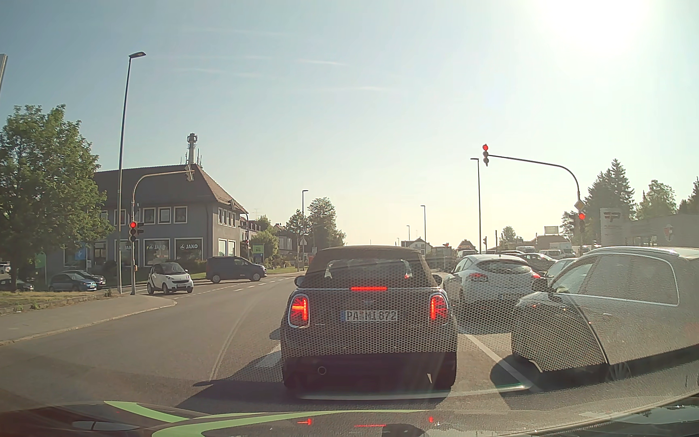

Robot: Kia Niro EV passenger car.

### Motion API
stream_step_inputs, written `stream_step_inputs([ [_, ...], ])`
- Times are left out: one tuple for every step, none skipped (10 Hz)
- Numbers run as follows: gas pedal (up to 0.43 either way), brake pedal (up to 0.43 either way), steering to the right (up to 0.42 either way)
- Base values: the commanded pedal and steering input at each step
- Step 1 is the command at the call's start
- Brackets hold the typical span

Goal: Follow the waypoints while adhering to traffic rules and regulations

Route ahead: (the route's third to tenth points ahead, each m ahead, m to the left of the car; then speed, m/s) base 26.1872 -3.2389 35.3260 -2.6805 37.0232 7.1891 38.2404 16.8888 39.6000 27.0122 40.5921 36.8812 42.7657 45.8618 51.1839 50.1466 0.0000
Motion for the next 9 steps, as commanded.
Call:
stream_step_inputs([
  [0.000,0.293,-0.005],
  [0.000,0.293,-0.005],
  [0.000,0.299,-0.005],
  [0.000,0.293,-0.005],
  [0.000,0.293,-0.005],
  [0.000,0.293,-0.005],
  [0.000,0.299,-0.005],
  [0.000,0.293,-0.005],
  [0.000,0.293,-0.005],
])
